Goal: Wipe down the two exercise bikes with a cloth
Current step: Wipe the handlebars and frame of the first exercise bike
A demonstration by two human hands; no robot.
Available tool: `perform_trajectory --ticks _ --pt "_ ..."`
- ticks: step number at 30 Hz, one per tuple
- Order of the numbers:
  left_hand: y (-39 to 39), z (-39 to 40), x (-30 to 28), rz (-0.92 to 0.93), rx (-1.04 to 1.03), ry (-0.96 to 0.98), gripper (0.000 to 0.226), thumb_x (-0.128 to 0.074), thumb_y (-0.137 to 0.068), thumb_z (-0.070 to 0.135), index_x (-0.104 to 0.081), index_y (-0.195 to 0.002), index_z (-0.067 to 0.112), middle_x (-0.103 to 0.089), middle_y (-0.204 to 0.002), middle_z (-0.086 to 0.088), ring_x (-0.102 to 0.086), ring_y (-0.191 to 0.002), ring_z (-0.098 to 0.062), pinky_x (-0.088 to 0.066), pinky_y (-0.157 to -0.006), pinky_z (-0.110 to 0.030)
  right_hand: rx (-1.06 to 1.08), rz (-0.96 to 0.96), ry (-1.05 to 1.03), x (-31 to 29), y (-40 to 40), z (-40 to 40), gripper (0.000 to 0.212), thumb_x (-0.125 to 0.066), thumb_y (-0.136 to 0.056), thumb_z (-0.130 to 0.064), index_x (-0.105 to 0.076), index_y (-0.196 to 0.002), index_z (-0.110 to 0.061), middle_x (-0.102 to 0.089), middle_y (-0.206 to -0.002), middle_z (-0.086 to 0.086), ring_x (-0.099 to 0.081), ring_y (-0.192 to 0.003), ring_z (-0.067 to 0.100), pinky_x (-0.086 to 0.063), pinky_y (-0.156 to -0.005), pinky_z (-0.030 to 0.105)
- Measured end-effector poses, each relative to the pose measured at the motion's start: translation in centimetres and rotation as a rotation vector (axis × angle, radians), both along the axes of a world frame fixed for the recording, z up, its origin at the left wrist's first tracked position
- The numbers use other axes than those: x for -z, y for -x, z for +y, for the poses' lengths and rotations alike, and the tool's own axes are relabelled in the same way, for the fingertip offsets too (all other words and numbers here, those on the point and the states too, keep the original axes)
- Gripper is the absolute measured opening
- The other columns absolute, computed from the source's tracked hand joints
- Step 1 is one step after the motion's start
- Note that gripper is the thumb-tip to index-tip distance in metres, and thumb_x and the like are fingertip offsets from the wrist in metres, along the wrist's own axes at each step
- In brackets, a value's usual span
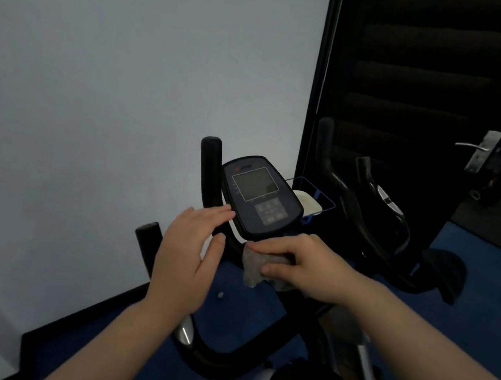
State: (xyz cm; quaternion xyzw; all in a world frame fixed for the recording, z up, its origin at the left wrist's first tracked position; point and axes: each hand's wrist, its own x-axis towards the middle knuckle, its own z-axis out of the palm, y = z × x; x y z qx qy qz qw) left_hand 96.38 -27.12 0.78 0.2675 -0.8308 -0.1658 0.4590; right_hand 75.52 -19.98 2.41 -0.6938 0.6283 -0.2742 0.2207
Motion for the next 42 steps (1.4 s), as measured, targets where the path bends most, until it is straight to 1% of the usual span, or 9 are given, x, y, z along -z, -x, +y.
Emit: perform_trajectory --ticks 4,13,15,19,23,27,32,39,42 --pt "1.5 1.8 0.6 -0.030 0.047 -0.093 0.036 -0.046 -0.096 0.017 -0.058 -0.129 0.021 -0.058 -0.133 0.007 -0.052 -0.124 -0.010 -0.042 -0.106 -0.044 0.067 -0.019 0.014 -0.2 -1.2 -0.4 0.039 -0.069 -0.089 -0.030 -0.063 -0.128 -0.032 -0.067 -0.122 -0.010 -0.059 -0.114 0.002 -0.048 -0.100 0.032" --pt "3.5 4.8 3.2 -0.133 0.061 -0.257 0.041 -0.033 -0.100 0.041 -0.040 -0.140 0.035 -0.039 -0.149 0.016 -0.025 -0.143 0.001 -0.020 -0.121 -0.039 0.290 -0.044 -0.004 3.8 1.0 8.0 0.040 -0.067 -0.090 -0.031 -0.061 -0.128 -0.040 -0.065 -0.119 -0.020 -0.057 -0.108 -0.005 -0.040 -0.083 0.004" --pt "3.7 4.9 3.2 -0.148 0.034 -0.246 0.044 -0.033 -0.099 0.035 -0.044 -0.141 0.028 -0.040 -0.148 0.013 -0.025 -0.143 -0.002 -0.020 -0.121 -0.042 0.290 0.047 0.000 3.3 0.8 7.5 0.038 -0.066 -0.089 -0.034 -0.062 -0.126 -0.041 -0.067 -0.115 -0.017 -0.058 -0.104 -0.001 -0.042 -0.080 0.011" --pt "3.7 5.1 3.4 -0.224 0.019 -0.204 0.048 -0.033 -0.099 0.036 -0.046 -0.143 0.022 -0.039 -0.151 0.010 -0.018 -0.146 -0.002 -0.016 -0.122 -0.040 0.389 -0.095 0.132 3.5 -1.2 7.0 0.038 -0.065 -0.092 -0.025 -0.062 -0.129 -0.033 -0.065 -0.121 -0.011 -0.055 -0.106 -0.002 -0.037 -0.083 0.008" --pt "3.5 5.6 4.1 -0.289 0.038 -0.190 0.048 -0.031 -0.103 0.042 -0.043 -0.146 0.024 -0.028 -0.156 0.014 -0.005 -0.148 0.001 -0.012 -0.121 -0.033 0.270 -0.171 0.149 5.7 -0.8 11.5 0.045 -0.068 -0.089 -0.013 -0.062 -0.129 -0.033 -0.052 -0.129 -0.029 -0.041 -0.121 -0.019 -0.028 -0.099 0.001" --pt "3.5 6.0 4.5 -0.291 0.072 -0.185 0.050 -0.031 -0.101 0.044 -0.043 -0.146 0.025 -0.026 -0.157 0.014 -0.002 -0.147 0.004 -0.010 -0.119 -0.028 0.225 -0.171 0.023 4.4 2.7 11.7 0.041 -0.069 -0.089 -0.020 -0.064 -0.123 -0.042 -0.061 -0.117 -0.028 -0.054 -0.110 -0.014 -0.045 -0.093 0.011" --pt "3.4 6.0 4.5 -0.274 0.045 -0.190 0.042 -0.037 -0.104 0.034 -0.046 -0.144 0.024 -0.029 -0.155 0.015 -0.005 -0.147 0.005 -0.008 -0.117 -0.021 0.365 -0.118 0.177 4.9 0.4 8.9 0.037 -0.059 -0.096 -0.020 -0.059 -0.133 -0.026 -0.060 -0.130 -0.009 -0.052 -0.120 0.005 -0.037 -0.095 0.013" --pt "3.4 6.1 4.4 -0.288 0.044 -0.175 0.040 -0.042 -0.104 0.027 -0.046 -0.144 0.025 -0.030 -0.155 0.016 -0.005 -0.146 0.006 -0.007 -0.114 -0.015 0.308 -0.057 0.116 5.6 2.4 11.5 0.035 -0.065 -0.091 -0.030 -0.063 -0.124 -0.040 -0.067 -0.113 -0.017 -0.059 -0.104 0.002 -0.046 -0.080 0.016" --pt "3.5 6.0 4.4 -0.290 0.030 -0.162 0.041 -0.041 -0.103 0.030 -0.047 -0.144 0.025 -0.030 -0.154 0.017 -0.006 -0.146 0.007 -0.007 -0.113 -0.014 0.423 -0.015 0.256 5.3 2.8 10.8 0.039 -0.065 -0.091 -0.020 -0.062 -0.128 -0.033 -0.064 -0.124 -0.012 -0.055 -0.113 0.008 -0.045 -0.089 0.025"
